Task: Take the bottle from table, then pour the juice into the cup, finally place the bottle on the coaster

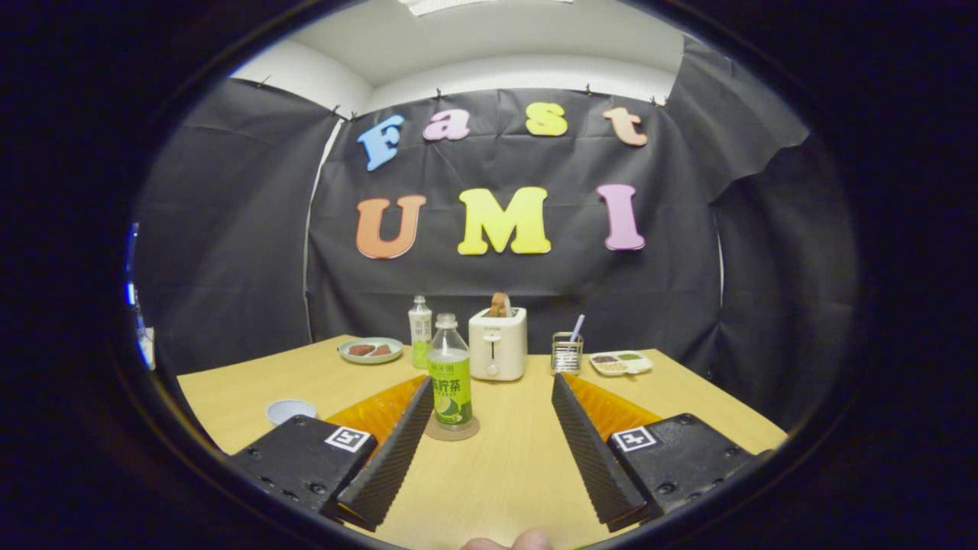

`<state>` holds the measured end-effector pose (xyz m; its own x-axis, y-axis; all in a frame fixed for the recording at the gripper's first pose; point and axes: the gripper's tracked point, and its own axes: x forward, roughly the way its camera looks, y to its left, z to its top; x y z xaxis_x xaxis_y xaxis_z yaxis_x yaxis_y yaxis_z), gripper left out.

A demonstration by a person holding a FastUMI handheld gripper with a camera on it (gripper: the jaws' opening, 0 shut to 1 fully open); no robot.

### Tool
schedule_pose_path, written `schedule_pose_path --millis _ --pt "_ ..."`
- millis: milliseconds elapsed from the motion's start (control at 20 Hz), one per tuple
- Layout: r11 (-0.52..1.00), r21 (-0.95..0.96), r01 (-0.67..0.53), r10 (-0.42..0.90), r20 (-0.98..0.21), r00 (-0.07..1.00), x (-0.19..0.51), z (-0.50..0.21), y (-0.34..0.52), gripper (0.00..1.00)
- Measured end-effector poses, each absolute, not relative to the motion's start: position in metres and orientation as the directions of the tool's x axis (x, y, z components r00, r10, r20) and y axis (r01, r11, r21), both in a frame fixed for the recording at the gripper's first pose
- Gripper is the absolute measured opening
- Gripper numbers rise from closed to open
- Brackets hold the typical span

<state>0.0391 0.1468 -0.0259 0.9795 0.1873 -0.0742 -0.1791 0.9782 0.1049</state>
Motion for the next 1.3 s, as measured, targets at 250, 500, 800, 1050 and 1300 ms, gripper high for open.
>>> schedule_pose_path --millis 250,500,800,1050,1300 --pt "0.979 0.119 -0.168 0.175 -0.051 0.983 -0.043 -0.022 0.102 1.0" --pt "0.984 0.124 -0.128 0.132 -0.025 0.991 -0.107 -0.021 0.065 1.0" --pt "0.984 0.07 -0.162 0.162 0.01 0.987 -0.156 -0.004 0.067 0.99" --pt "0.979 0.098 -0.18 0.174 0.071 0.982 -0.174 0.009 0.08 0.99" --pt "0.973 0.104 -0.205 0.197 0.082 0.977 -0.181 0.007 0.093 0.99"
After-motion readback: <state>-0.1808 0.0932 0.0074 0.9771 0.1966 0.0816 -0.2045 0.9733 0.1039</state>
